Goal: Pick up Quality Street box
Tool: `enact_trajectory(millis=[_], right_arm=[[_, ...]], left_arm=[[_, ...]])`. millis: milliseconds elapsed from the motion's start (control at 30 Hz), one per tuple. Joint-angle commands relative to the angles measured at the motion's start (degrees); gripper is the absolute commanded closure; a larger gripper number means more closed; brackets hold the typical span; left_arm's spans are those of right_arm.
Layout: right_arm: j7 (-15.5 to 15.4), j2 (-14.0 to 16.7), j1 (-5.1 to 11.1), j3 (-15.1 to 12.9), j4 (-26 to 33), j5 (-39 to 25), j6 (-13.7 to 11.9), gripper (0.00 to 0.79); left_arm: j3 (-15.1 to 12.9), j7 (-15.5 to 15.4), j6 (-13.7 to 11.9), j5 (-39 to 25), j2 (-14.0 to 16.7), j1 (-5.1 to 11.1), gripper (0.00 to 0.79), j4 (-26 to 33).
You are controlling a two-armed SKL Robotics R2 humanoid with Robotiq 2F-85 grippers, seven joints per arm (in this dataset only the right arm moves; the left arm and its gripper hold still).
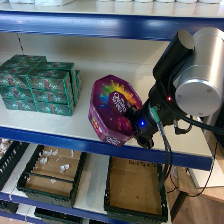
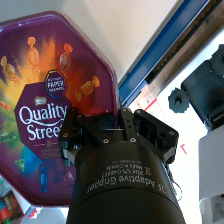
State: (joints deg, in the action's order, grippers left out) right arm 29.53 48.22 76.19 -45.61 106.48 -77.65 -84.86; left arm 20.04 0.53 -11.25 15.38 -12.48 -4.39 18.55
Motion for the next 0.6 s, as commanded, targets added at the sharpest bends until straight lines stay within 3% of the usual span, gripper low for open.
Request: enact_trajectory(millis=[33, 600], right_arm=[[0.0, 0.39, 0.18, 0.25, 0.89, -0.76, 0.04, 0.785], [0.0, 1.87, 0.3, 0.34, 7.01, -2.02, 0.38, 0.785]], left_arm=[[0.0, 0.0, 0.0, 0.0, 0.0, 0.0, 0.785, 0.0], [0.0, 0.0, 0.0, 0.0, 0.0, 0.0, 0.785, 0.0]])
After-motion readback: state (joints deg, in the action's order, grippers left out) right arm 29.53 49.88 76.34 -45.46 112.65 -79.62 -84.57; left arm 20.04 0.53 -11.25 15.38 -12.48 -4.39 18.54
